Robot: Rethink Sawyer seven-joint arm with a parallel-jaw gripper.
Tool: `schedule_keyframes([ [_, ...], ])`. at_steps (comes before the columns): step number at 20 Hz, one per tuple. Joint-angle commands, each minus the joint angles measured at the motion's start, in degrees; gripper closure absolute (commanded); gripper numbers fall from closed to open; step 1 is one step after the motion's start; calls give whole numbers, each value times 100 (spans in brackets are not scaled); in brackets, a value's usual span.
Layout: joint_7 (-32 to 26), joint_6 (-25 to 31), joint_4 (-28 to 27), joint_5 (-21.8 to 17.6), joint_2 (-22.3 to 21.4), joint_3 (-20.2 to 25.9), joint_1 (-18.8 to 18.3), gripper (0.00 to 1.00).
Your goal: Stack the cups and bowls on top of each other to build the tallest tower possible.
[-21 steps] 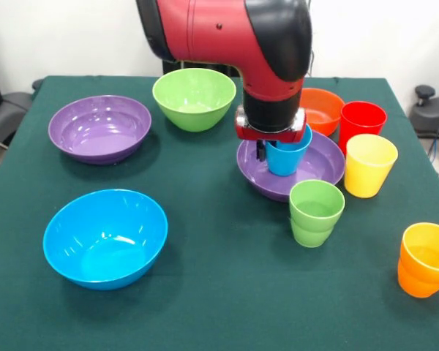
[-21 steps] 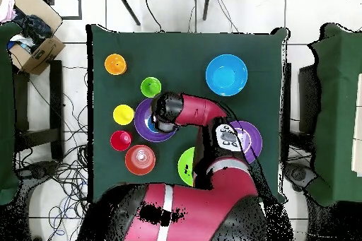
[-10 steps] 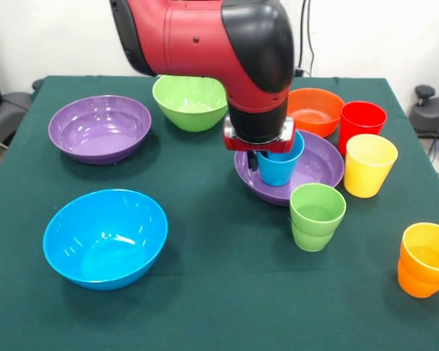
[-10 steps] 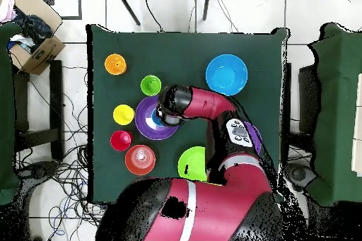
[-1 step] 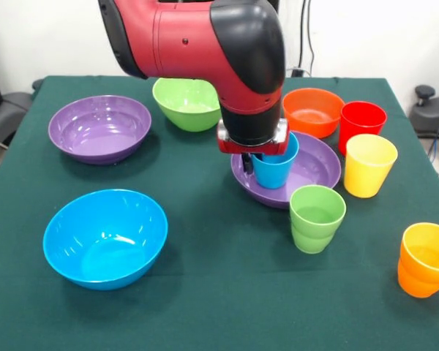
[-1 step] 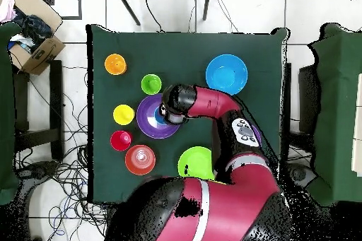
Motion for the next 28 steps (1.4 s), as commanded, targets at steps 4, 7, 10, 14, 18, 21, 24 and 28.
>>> schedule_keyframes([
  [4, -806, -205, -712, -733, 260, 492, -60, 100],
  [7, -791, -165, -804, -755, 239, 550, -35, 100],
  [10, -821, -40, -1021, -791, 275, 592, 11, 100],
  [14, -943, 141, -1315, -855, 403, 632, 8, 100],
  [18, -1203, 233, -1523, -930, 553, 689, -83, 100],
  [21, -1352, 380, -1770, -985, 669, 736, -91, 100],
  [24, -1429, 529, -2024, -1032, 774, 784, -92, 100],
  [28, -1454, 677, -2243, -1114, 839, 839, -90, 100],
])
